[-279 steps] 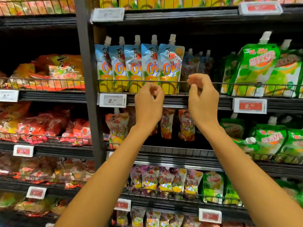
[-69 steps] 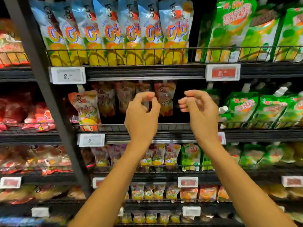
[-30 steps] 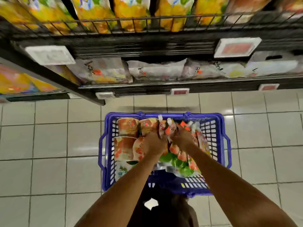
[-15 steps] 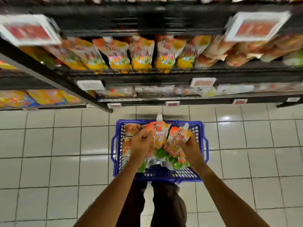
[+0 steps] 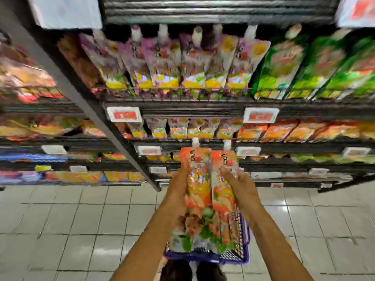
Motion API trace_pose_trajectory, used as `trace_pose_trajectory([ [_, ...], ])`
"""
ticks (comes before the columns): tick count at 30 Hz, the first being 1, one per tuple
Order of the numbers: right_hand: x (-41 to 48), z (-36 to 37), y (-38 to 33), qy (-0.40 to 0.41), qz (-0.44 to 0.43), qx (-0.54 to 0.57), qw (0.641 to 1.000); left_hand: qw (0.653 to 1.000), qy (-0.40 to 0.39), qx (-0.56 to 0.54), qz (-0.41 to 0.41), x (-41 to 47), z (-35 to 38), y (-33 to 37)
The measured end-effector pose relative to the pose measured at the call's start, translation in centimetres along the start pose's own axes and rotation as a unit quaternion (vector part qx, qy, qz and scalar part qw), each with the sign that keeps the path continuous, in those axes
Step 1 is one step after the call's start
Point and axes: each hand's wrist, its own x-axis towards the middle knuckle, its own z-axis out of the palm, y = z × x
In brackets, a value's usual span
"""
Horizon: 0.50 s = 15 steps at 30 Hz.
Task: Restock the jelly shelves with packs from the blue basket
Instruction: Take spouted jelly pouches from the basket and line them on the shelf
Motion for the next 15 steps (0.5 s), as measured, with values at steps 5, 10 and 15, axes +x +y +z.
trace_pose_trajectory([
  [5,-3.0,2.1,-8.8,0.008,-0.093,0.027,0.995,0.983,-0.113,-0.031,0.14,-4.3,0.2,5.5],
  [10,-4.6,4.6,-14.9,-0.006,-0.167,0.049,0.985,0.965,-0.138,-0.059,0.214,-8.1,0.7,10.3],
  [15,-5.9,6.0,-18.8,-0.055,-0.181,0.064,0.98,0.95,-0.147,-0.03,0.272,-11.4,-0.1,14.8],
])
